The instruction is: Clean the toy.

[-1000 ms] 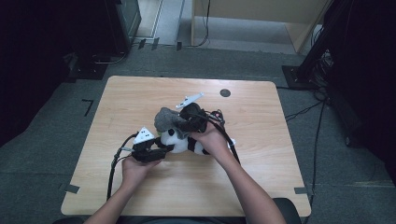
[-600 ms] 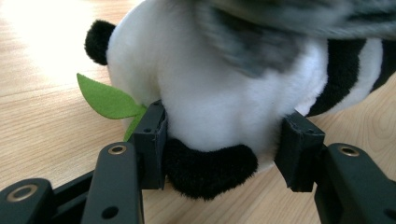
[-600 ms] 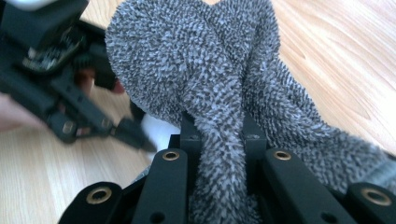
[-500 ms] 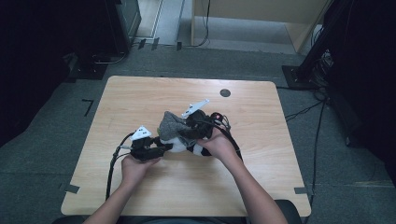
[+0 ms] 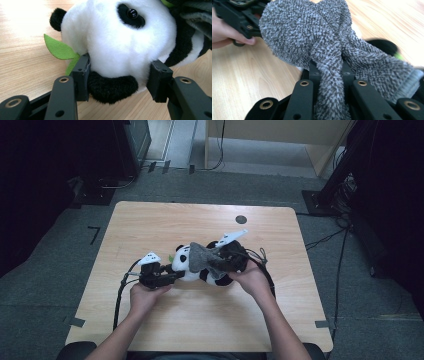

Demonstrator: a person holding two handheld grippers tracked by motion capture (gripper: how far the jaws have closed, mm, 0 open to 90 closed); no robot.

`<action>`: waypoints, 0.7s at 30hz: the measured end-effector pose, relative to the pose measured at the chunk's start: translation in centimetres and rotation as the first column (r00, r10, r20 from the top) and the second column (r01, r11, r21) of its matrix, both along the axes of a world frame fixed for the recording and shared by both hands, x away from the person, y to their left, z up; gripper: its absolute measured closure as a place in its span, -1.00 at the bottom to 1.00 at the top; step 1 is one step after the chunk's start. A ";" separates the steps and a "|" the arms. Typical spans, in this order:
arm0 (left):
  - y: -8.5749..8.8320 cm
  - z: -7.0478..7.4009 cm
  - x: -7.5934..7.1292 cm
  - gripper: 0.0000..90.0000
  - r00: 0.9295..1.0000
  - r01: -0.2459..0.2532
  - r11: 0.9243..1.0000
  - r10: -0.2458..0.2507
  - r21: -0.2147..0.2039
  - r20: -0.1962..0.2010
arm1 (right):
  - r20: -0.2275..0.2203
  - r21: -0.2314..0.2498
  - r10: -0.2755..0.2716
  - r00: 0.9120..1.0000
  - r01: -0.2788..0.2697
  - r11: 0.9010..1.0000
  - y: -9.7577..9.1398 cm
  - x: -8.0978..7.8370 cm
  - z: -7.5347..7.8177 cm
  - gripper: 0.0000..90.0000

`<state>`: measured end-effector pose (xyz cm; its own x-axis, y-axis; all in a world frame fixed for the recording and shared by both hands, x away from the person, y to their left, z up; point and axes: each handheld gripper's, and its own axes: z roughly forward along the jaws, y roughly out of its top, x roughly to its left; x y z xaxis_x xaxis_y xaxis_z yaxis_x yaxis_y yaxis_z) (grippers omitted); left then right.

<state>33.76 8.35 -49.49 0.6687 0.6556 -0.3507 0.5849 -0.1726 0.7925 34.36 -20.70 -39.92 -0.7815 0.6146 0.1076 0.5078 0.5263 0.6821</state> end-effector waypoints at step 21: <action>-0.4 0.4 -0.3 -0.03 1.000 0.018 0.999 -0.019 0.041 0.015 | 0.059 0.172 -0.270 0.961 0.257 0.951 -8.0 -0.4 1.7 0.73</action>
